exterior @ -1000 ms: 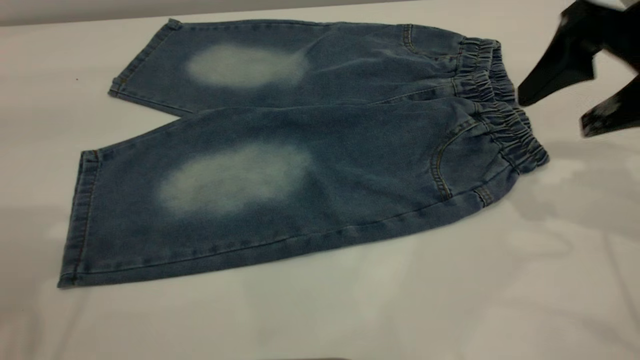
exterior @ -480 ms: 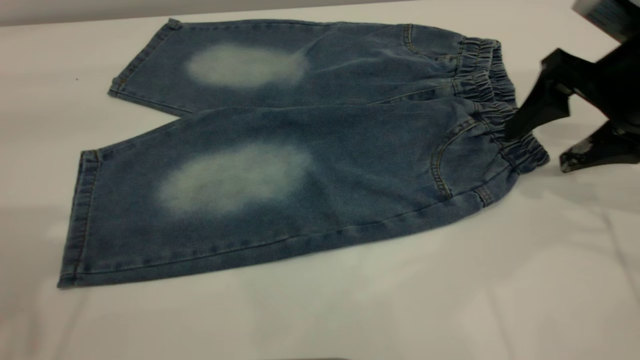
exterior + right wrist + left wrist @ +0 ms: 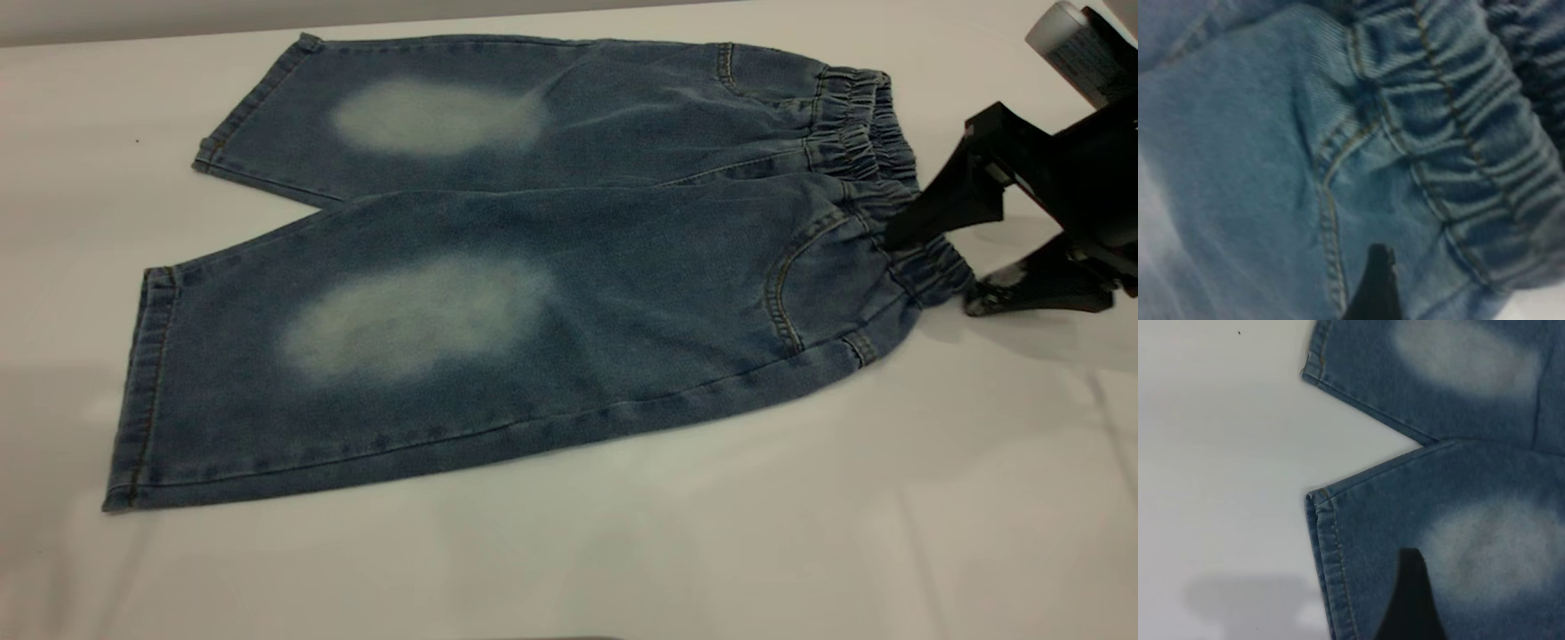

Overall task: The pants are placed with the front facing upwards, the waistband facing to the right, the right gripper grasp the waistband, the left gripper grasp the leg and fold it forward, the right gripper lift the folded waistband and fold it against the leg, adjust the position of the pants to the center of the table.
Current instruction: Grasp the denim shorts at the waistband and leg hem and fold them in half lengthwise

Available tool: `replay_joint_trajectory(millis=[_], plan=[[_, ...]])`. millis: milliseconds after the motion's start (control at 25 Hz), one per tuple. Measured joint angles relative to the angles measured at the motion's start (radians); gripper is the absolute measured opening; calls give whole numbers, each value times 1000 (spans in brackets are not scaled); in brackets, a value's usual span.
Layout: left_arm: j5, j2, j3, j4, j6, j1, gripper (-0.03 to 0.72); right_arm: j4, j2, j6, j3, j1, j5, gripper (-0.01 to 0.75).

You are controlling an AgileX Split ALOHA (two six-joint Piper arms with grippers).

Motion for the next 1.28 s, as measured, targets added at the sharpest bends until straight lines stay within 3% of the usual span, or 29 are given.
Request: replay_joint_trajectory(millis=[240, 600, 1120, 1280], plan=[[1, 0, 0, 0, 0, 0, 506, 164, 42, -202, 0, 0, 80, 582], [2, 0, 0, 0, 1, 0, 506, 218, 57, -382, 0, -12, 211, 478], [4, 0, 0, 0, 1, 0, 506, 220, 57, -505, -14, -54, 267, 470], [4, 0, 0, 0, 1, 0, 506, 188, 57, -493, -15, -54, 270, 409]])
